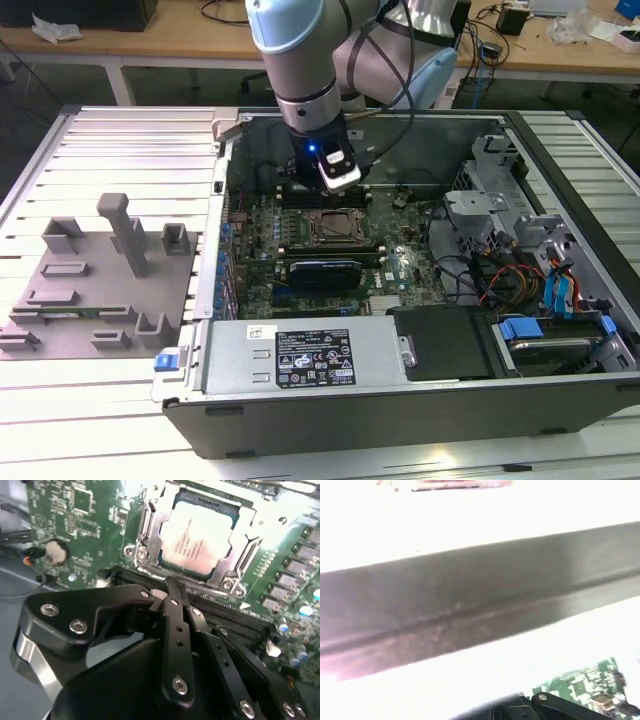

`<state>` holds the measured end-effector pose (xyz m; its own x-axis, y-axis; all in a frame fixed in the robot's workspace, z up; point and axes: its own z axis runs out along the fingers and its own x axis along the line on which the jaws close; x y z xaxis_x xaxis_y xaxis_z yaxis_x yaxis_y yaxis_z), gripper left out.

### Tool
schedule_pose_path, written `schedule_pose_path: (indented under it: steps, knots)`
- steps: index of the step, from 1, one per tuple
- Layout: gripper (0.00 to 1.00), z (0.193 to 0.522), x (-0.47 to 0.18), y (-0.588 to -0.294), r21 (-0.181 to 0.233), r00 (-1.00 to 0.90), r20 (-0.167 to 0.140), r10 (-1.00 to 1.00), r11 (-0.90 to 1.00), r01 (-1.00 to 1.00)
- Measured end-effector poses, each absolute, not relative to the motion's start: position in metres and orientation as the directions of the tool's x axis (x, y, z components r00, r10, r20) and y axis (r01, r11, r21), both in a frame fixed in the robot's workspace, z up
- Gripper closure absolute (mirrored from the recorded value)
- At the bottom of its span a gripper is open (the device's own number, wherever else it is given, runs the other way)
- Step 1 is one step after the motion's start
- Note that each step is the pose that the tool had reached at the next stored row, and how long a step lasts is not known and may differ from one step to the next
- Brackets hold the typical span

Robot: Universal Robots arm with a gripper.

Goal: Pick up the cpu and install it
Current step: 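Install the first cpu locking lever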

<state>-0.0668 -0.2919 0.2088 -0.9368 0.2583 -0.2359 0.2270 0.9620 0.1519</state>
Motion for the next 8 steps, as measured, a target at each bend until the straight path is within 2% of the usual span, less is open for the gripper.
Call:
schedule_pose_path:
  steps: [5,8]
  knots:
    - [0.89,0.2138,-0.0642,-0.292,0.123,-0.937,-0.223,0.27,0.961,0.248]
    - [0.89,0.2142,-0.0632,-0.2927,0.074,-0.938,-0.218,0.271,0.963,0.261]
